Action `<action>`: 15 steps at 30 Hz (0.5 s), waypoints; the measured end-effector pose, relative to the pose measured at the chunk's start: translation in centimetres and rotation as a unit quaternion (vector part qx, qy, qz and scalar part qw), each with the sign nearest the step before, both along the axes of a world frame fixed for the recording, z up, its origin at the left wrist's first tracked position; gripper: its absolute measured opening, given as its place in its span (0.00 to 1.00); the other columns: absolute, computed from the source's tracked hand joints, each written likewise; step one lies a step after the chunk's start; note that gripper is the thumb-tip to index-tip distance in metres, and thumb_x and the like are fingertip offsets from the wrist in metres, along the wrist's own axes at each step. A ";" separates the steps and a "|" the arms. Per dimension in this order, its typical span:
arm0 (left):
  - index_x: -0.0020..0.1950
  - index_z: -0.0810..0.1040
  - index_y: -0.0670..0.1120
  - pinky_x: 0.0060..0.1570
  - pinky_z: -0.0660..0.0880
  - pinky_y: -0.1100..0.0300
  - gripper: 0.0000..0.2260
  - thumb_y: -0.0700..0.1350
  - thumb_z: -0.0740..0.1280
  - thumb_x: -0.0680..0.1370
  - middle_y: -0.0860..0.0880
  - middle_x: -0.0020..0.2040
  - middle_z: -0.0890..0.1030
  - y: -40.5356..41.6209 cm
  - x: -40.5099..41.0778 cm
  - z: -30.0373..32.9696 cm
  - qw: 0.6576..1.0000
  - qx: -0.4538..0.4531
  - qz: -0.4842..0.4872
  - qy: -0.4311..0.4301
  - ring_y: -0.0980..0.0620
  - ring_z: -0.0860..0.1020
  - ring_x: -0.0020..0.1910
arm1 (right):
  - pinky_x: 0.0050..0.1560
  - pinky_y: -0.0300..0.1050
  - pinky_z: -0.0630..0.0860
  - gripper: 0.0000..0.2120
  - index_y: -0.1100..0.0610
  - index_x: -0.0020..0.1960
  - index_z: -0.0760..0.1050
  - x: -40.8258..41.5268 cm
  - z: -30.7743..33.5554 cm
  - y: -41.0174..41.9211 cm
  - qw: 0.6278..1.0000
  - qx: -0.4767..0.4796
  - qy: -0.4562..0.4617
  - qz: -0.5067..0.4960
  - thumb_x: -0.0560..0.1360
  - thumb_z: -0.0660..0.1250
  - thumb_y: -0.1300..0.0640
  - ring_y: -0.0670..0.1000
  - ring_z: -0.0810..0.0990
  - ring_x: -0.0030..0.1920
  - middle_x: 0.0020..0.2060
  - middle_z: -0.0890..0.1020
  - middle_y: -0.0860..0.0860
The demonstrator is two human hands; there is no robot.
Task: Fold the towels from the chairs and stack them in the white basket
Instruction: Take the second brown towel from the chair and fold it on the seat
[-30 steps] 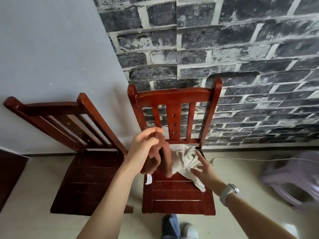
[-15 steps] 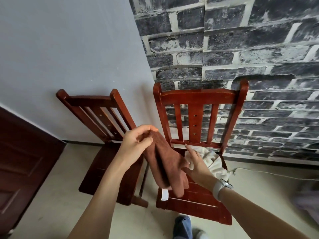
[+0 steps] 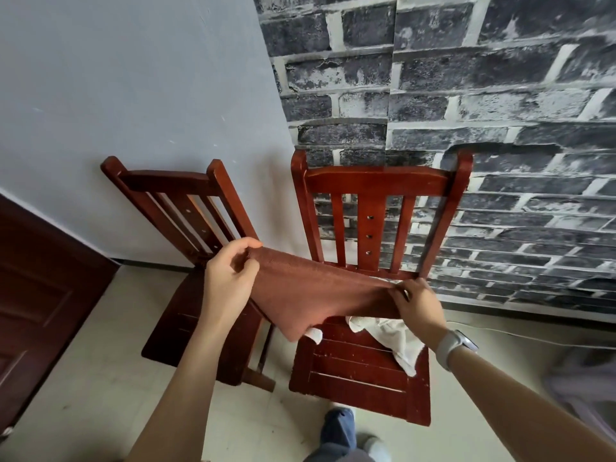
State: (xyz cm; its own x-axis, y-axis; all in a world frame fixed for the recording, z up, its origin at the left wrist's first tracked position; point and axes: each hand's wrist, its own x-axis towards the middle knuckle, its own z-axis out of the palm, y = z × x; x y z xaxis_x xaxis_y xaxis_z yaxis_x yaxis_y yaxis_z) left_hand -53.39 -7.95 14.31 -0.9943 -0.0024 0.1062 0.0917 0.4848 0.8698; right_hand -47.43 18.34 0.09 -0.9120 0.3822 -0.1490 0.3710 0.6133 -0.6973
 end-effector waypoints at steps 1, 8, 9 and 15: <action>0.49 0.78 0.48 0.49 0.72 0.66 0.14 0.31 0.62 0.73 0.50 0.48 0.80 0.0 0.1 -0.4 0.999 -0.038 -0.006 0.023 0.55 0.78 0.50 | 0.46 0.42 0.67 0.10 0.61 0.52 0.78 0.2 0.5 0.5 0.999 -0.006 0.018 -0.037 0.76 0.63 0.57 0.58 0.76 0.46 0.46 0.75 0.56; 0.52 0.79 0.40 0.43 0.69 0.75 0.09 0.32 0.64 0.74 0.48 0.48 0.78 0.7 0.8 -2.1 0.982 -0.158 -0.017 0.105 0.55 0.75 0.46 | 0.40 0.47 0.67 0.11 0.57 0.50 0.70 0.2 2.3 3.2 0.997 -0.017 -0.067 -0.027 0.81 0.50 0.55 0.60 0.75 0.42 0.40 0.76 0.58; 0.52 0.79 0.40 0.44 0.69 0.75 0.09 0.33 0.64 0.74 0.49 0.48 0.78 0.7 0.8 -2.3 0.987 -0.140 -0.008 0.081 0.55 0.76 0.47 | 0.40 0.47 0.66 0.10 0.58 0.48 0.70 0.2 2.4 3.5 0.997 -0.064 -0.041 -0.030 0.80 0.51 0.57 0.58 0.74 0.41 0.40 0.77 0.58; 0.44 0.77 0.45 0.43 0.69 0.67 0.08 0.32 0.65 0.74 0.52 0.39 0.75 -0.7 0.0 -4.1 0.989 -0.017 0.033 -0.143 0.53 0.74 0.43 | 0.53 0.51 0.74 0.10 0.58 0.46 0.78 0.8 3.4 3.9 0.902 -0.394 0.058 -0.167 0.76 0.59 0.67 0.53 0.76 0.44 0.41 0.78 0.54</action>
